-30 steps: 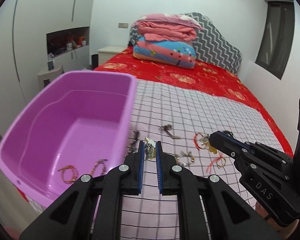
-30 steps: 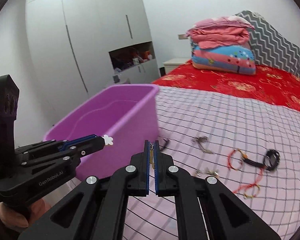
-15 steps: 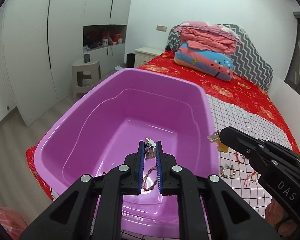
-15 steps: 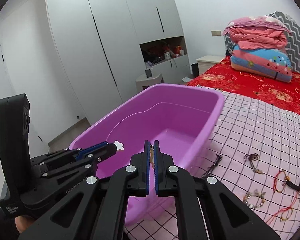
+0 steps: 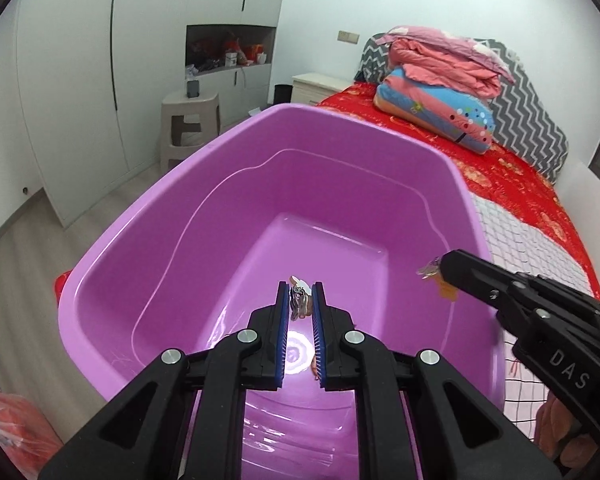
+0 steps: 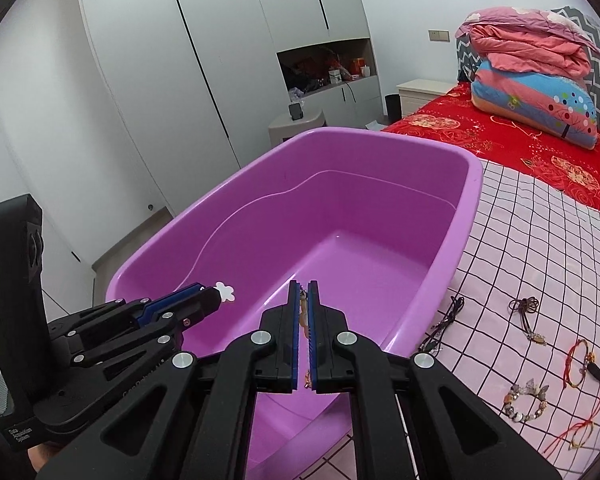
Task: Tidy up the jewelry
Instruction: 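Open the right tool to release the flower charm into the tub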
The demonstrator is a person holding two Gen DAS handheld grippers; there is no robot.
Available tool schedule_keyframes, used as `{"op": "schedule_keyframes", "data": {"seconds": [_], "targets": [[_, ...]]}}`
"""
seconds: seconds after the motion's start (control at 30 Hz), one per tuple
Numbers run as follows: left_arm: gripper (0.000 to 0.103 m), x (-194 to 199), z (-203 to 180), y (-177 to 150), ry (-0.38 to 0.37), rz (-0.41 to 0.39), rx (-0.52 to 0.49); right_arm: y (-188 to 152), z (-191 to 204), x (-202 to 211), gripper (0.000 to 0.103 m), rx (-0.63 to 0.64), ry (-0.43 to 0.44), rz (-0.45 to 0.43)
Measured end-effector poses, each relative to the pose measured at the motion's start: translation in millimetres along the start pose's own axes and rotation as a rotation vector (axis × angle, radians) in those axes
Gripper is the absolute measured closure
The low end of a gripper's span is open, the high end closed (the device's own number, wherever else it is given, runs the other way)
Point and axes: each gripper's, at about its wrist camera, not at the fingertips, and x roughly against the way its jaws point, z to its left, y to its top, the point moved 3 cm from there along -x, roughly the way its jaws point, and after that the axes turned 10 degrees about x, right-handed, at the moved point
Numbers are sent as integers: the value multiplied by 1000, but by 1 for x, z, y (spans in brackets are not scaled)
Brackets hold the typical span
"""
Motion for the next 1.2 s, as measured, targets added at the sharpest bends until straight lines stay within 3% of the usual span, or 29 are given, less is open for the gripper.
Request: {"op": "schedule_keyframes", "data": {"seconds": [0.3, 0.37, 0.47, 0.5, 0.53, 0.87, 1.2], "targets": [[91, -7, 7, -1, 38, 27, 7, 3, -6, -9, 99, 12, -27, 27], [86, -7, 9, -1, 47, 31, 12, 3, -7, -8, 99, 8, -32, 29], [52, -2, 13, 0, 78, 11, 21, 3, -9, -8, 94, 8, -39, 34], [38, 2, 14, 1, 87, -7, 28, 3, -10, -7, 79, 7, -41, 35], [35, 5, 15, 2, 92, -22, 34, 3, -11, -6, 67, 6, -42, 34], [35, 12, 20, 5, 136, -25, 41, 5, -13, 2, 66, 31, -73, 5], [27, 17, 15, 2, 149, -20, 43, -1, -18, 12, 66, 17, -78, 3]]}}
